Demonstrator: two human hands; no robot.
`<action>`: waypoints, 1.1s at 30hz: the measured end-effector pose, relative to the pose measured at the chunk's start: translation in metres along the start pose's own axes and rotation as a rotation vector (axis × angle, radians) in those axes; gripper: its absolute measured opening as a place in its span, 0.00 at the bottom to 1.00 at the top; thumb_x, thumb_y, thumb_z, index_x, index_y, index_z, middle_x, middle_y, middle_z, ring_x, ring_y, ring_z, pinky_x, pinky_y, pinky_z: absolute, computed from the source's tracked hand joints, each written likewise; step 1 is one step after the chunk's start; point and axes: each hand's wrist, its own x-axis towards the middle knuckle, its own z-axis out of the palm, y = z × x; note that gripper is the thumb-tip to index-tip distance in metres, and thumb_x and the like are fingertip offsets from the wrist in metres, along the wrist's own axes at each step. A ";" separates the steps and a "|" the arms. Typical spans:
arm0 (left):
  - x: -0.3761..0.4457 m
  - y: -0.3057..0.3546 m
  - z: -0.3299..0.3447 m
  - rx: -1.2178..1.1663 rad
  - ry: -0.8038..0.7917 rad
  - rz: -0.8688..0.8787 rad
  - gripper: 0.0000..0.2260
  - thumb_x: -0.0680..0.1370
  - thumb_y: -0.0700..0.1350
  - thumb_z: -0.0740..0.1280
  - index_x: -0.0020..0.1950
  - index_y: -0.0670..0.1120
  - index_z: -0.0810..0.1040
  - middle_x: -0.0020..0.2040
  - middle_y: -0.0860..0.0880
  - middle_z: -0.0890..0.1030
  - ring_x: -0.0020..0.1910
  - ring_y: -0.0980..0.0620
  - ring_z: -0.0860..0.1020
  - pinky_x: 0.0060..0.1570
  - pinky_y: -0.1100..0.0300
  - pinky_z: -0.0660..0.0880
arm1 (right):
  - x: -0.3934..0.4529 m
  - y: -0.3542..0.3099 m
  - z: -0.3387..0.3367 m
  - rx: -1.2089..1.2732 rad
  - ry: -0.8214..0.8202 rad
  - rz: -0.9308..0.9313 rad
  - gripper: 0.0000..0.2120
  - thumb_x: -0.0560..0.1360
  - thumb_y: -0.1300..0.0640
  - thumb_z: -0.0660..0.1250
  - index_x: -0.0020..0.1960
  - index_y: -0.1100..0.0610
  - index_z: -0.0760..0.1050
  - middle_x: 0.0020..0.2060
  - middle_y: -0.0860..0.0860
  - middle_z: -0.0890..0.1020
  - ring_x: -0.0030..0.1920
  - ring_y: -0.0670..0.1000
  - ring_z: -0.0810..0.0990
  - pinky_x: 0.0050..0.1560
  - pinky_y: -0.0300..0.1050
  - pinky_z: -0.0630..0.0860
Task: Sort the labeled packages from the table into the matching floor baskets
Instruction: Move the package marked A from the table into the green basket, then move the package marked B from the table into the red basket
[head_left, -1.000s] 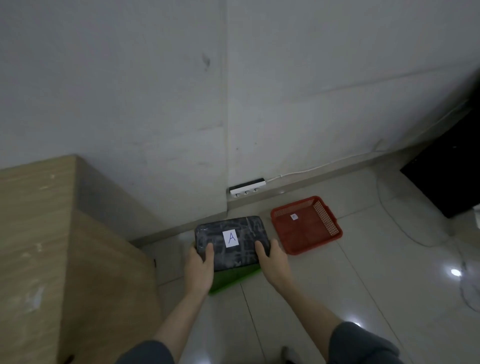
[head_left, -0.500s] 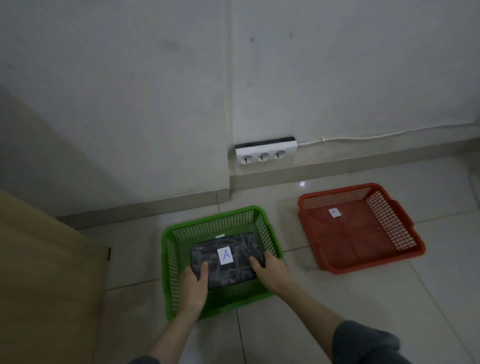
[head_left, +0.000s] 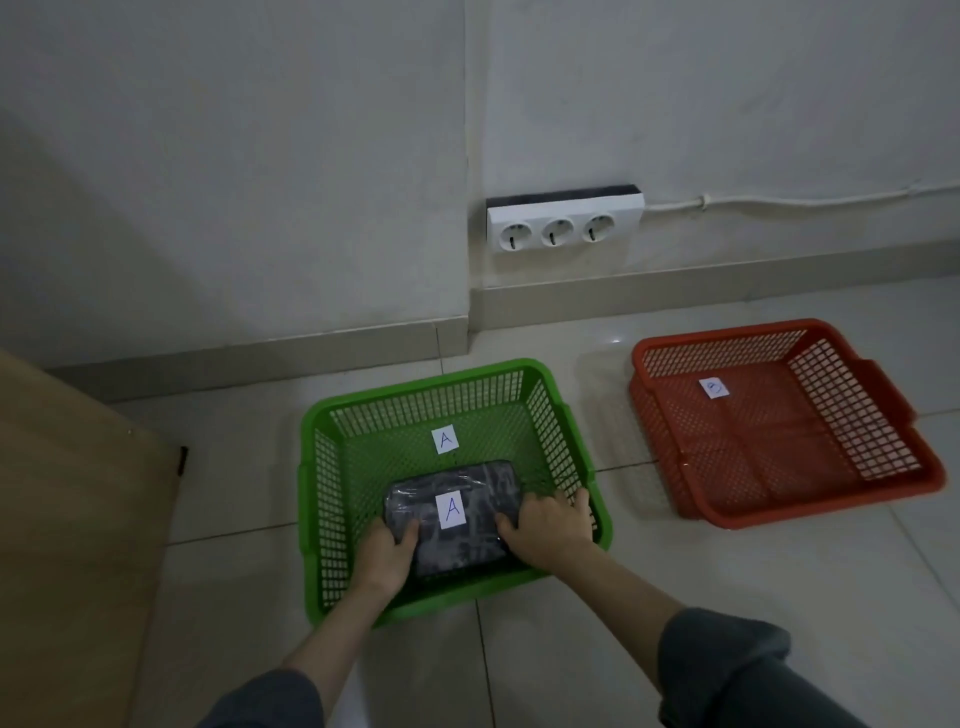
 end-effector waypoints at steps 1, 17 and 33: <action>-0.002 0.000 0.000 -0.001 -0.001 -0.003 0.19 0.79 0.48 0.63 0.62 0.35 0.71 0.62 0.37 0.77 0.60 0.42 0.76 0.61 0.54 0.71 | 0.000 0.000 0.001 0.017 -0.026 0.014 0.27 0.75 0.38 0.49 0.54 0.59 0.73 0.54 0.59 0.80 0.60 0.58 0.74 0.69 0.62 0.54; -0.149 0.105 -0.165 0.601 0.030 0.194 0.14 0.79 0.46 0.58 0.62 0.42 0.69 0.61 0.40 0.75 0.58 0.42 0.76 0.54 0.53 0.73 | -0.147 -0.043 -0.176 0.072 0.074 -0.185 0.21 0.78 0.44 0.52 0.61 0.59 0.66 0.60 0.57 0.74 0.60 0.57 0.73 0.57 0.52 0.71; -0.481 0.318 -0.627 0.571 0.542 0.250 0.18 0.79 0.49 0.57 0.67 0.42 0.70 0.65 0.41 0.73 0.62 0.41 0.73 0.60 0.48 0.71 | -0.447 -0.320 -0.630 0.151 0.429 -0.711 0.19 0.79 0.48 0.54 0.60 0.62 0.69 0.59 0.61 0.75 0.60 0.62 0.72 0.57 0.56 0.71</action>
